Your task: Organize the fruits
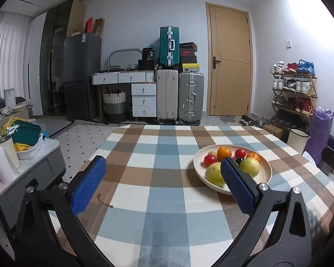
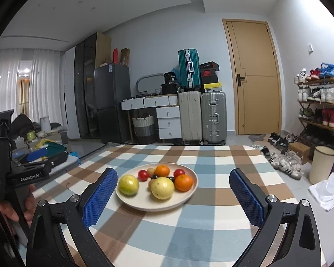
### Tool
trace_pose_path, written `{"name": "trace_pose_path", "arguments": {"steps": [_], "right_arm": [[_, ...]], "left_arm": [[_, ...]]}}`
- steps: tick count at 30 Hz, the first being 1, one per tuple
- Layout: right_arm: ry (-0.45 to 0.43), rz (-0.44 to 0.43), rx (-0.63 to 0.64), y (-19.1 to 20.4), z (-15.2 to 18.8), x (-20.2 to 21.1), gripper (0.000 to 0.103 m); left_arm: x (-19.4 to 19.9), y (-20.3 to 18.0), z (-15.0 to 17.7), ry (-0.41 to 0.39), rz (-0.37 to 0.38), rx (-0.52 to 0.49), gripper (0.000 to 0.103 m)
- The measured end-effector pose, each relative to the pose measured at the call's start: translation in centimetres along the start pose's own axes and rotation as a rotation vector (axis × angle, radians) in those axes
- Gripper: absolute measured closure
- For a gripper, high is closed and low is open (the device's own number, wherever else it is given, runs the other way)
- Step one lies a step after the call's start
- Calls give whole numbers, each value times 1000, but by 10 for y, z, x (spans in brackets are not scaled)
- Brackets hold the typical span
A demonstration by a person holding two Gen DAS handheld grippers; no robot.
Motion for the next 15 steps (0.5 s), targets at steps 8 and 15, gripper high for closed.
{"name": "trace_pose_path", "arguments": {"steps": [8, 15], "right_arm": [[58, 8, -7, -5, 6, -11, 1], [93, -12, 54, 9, 11, -18, 1]], "left_arm": [[-9, -7, 12, 21, 2, -21, 1], [-12, -10, 13, 22, 19, -24, 1]]}}
Point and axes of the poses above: each gripper's, at about its wrist camera, not at the fingertips, and x roughly against the way its jaws point, y to its left, z to its underside, the point moved 1 cm from there along -x, roughly the way its jaws point, and after that the axes turned 10 degrees about -y, right-handed, at the moved point
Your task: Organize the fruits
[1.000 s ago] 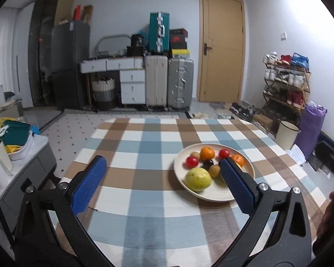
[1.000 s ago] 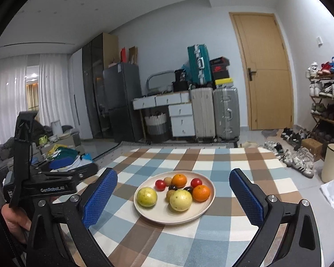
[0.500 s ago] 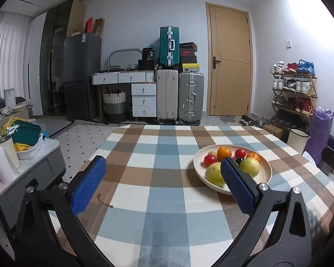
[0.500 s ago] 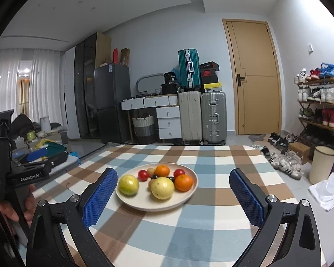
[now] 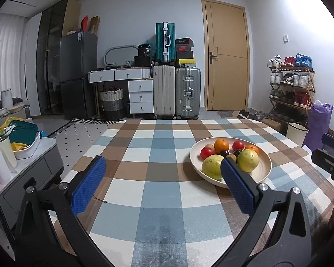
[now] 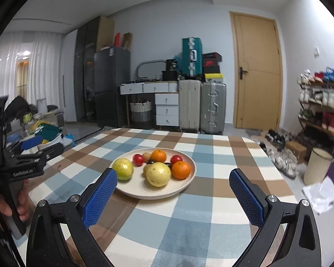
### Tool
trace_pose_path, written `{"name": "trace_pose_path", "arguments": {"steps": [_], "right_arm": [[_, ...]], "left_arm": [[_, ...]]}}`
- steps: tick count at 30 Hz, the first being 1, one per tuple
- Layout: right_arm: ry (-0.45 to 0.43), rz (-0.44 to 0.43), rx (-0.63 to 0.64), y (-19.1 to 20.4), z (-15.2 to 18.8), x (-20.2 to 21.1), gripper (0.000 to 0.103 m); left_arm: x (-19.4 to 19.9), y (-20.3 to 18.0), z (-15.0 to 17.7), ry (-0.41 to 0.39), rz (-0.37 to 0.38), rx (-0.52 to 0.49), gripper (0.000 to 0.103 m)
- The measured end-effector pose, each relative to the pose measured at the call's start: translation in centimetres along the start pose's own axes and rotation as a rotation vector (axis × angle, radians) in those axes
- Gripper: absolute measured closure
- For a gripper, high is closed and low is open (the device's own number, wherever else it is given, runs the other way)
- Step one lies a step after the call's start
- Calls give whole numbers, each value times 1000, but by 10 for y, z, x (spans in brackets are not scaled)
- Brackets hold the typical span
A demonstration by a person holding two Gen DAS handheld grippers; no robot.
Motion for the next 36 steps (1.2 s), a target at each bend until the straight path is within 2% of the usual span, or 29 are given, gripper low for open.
{"name": "trace_pose_path", "arguments": {"steps": [36], "right_arm": [[1, 7, -2, -2, 1, 0, 0]], "left_arm": [[5, 0, -1, -1, 0, 1, 1]]}}
Point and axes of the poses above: each gripper's, at about its wrist camera, not at the fingertips, and x roughly against the way its jaws point, y to its left, z to its underside, the point moved 1 cm from there along -x, roughly the way its jaws point, and after that the axes turned 10 degrees about -y, right-handed, at the moved point
